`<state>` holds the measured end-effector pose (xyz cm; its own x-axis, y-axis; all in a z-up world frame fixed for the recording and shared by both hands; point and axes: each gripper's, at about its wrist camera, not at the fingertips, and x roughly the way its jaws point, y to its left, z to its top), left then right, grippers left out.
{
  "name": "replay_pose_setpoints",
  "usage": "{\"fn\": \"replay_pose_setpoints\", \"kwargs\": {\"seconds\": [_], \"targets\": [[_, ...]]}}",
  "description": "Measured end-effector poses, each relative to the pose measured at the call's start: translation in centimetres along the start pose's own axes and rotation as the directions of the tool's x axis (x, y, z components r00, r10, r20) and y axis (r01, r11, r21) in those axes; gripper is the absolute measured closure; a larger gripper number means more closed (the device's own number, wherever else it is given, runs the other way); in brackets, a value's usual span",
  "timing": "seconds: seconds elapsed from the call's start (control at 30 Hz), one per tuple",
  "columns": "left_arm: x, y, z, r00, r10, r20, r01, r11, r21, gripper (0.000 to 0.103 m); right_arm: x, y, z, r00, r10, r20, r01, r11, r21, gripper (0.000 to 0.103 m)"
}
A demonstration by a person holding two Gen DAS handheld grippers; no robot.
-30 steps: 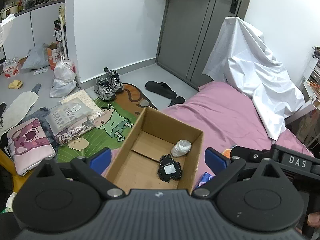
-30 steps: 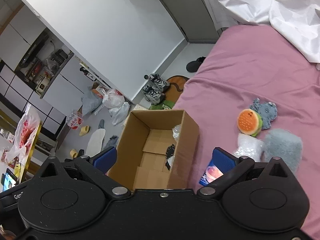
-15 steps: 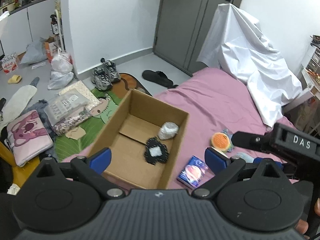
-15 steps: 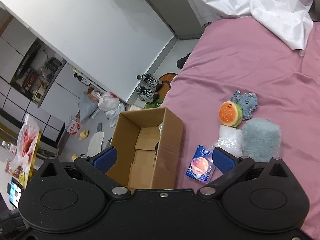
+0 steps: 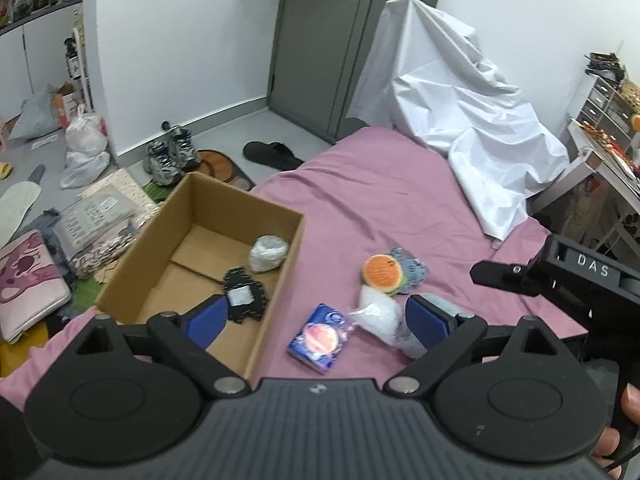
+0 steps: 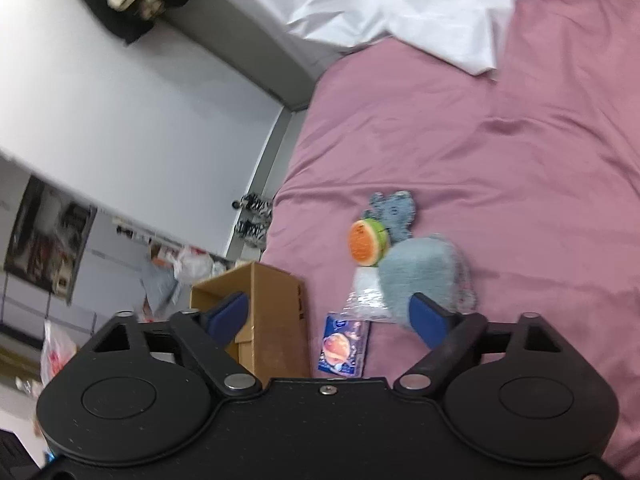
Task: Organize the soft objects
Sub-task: 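Move the left tool over the grey fluffy plush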
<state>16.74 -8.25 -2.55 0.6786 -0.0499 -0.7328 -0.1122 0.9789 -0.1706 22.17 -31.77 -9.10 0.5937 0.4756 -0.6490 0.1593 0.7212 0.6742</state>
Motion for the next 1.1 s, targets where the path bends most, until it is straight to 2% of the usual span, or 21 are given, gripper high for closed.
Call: {"fn": "replay_pose_setpoints", "kwargs": {"seconds": [0.13, 0.2, 0.37, 0.43, 0.6, 0.87, 1.1], "targets": [[0.9, -1.7, -0.3, 1.000, -0.024, 0.004, 0.024, 1.000, 0.003, 0.015, -0.4, -2.8, 0.2, 1.000, -0.015, 0.014, 0.013, 0.994, 0.107, 0.048], [1.4, -2.6, -0.4, 0.999, -0.034, 0.001, 0.034, 0.999, 0.005, 0.023, -0.5, -3.8, 0.4, 0.999, -0.023, 0.025, 0.019, 0.989, 0.147, 0.062], [2.9, -5.0, -1.0, 0.997, -0.080, -0.025, 0.080, 0.997, 0.019, 0.039, -0.2, -5.5, 0.6, 0.998, -0.048, 0.038, 0.039, 0.978, 0.206, 0.072], [3.6, -5.8, -1.3, 0.995, -0.091, -0.037, 0.092, 0.995, 0.023, 0.042, 0.2, -6.1, 0.6, 0.997, -0.062, 0.039, 0.052, 0.974, 0.219, 0.073], [5.7, -7.4, -1.8, 0.991, -0.108, -0.082, 0.110, 0.994, 0.011, 0.056, 1.8, -7.9, 0.6, 0.990, -0.138, 0.014, 0.129, 0.953, 0.274, 0.074], [8.8, -8.8, -2.2, 0.982, -0.118, -0.146, 0.117, 0.993, -0.013, 0.057, 4.0, -9.4, 0.1, 0.989, -0.132, -0.060, 0.145, 0.924, 0.355, 0.072], [10.6, -10.6, -2.3, 0.975, -0.134, -0.177, 0.137, 0.991, 0.001, 0.057, 4.1, -10.8, 0.2, 0.988, -0.145, -0.053, 0.153, 0.888, 0.433, 0.072]]}}
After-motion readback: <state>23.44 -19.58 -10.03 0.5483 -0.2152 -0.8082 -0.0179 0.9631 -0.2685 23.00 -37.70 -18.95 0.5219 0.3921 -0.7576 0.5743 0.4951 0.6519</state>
